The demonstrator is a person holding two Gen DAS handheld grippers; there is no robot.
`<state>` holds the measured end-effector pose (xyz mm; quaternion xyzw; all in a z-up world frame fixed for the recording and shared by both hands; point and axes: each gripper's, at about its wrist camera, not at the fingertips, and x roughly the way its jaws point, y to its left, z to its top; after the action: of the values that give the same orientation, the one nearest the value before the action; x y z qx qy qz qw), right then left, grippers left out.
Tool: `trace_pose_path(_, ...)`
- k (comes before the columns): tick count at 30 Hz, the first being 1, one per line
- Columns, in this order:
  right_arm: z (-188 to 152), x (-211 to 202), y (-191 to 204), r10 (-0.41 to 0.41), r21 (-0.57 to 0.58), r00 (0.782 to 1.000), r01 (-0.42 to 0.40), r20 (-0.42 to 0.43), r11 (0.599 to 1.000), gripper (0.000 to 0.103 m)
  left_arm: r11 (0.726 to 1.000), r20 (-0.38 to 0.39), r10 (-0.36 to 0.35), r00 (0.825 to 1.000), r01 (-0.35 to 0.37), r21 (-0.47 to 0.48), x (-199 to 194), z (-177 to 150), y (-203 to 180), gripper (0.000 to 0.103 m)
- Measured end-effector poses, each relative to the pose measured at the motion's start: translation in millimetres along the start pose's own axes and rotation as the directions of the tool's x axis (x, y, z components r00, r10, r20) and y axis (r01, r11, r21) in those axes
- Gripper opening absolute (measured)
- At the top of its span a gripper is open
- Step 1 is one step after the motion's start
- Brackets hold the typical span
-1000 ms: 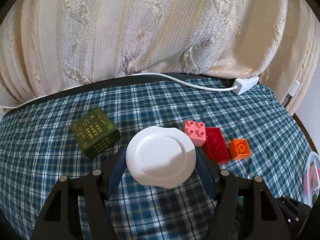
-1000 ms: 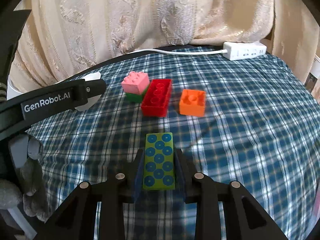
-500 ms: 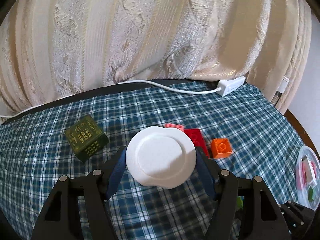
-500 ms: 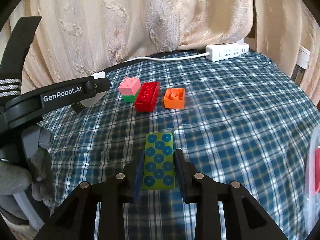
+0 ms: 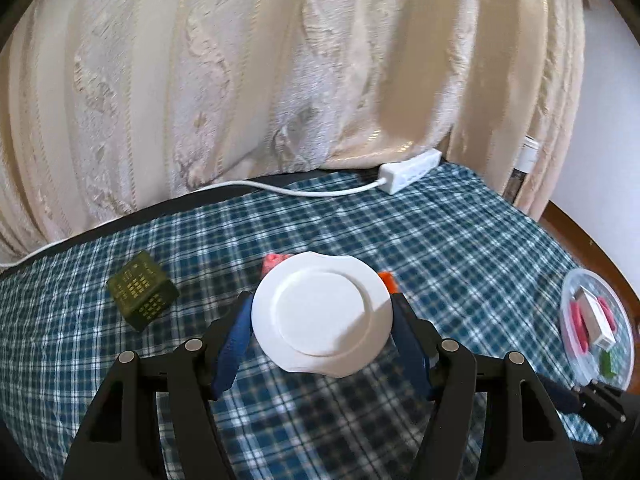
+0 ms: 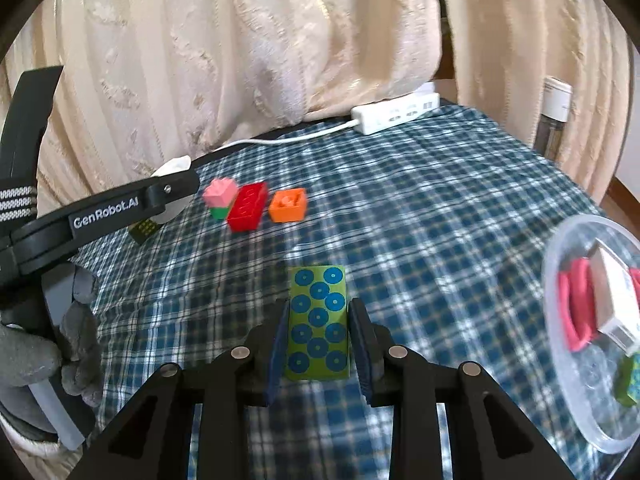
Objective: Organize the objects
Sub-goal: 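Carry the white plate with the left tool while the right tool carries the dotted brick to the bowl, then lower the dotted brick and white plate into the bowl and open both tools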
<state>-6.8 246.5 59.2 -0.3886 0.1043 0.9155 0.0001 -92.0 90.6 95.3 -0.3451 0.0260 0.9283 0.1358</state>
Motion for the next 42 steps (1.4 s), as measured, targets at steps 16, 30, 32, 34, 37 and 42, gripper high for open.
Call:
trace_pose_path(16, -18.6, -71.2, -88.3, -0.151, 0.166, 0.984, 0.134, 0.096, 0.977, 0.032, 0.989, 0.003, -0.111, 0.994, 0.11, 0.096, -20.6, -8.6, -48.4, 0.068)
trace_pose_path(30, -40.4, -106.7, -145.4, -0.257, 0.271, 0.96, 0.221, 0.107, 0.937, 0.032, 0.97, -0.013, -0.176, 0.984, 0.176, 0.17, -32.2, -20.3, -82.7, 0.068)
trace_pose_path(32, -42.5, -108.5, -153.8, -0.269, 0.286, 0.958, 0.231, 0.101, 0.93, 0.032, 0.967, -0.022, -0.186, 0.982, 0.187, 0.175, -32.3, -22.3, -86.8, 0.068)
trace_pose_path(34, -43.9, -109.1, -161.6, -0.279, 0.298, 0.955, 0.241, 0.095, 0.924, 0.032, 0.964, -0.033, -0.195, 0.98, 0.198, 0.179, -31.4, -24.3, -90.8, 0.068)
trace_pose_path(37, -46.9, -108.5, -172.4, -0.291, 0.317, 0.953, 0.251, 0.083, 0.915, 0.032, 0.962, -0.047, -0.192, 0.98, 0.198, 0.189, -30.1, -27.5, -96.5, 0.068)
trace_pose_path(42, -51.2, -105.6, -185.7, -0.291, 0.344, 0.954, 0.251, 0.07, 0.905, 0.032, 0.961, -0.056, -0.192, 0.98, 0.199, 0.193, -30.4, -28.7, -102.8, 0.068)
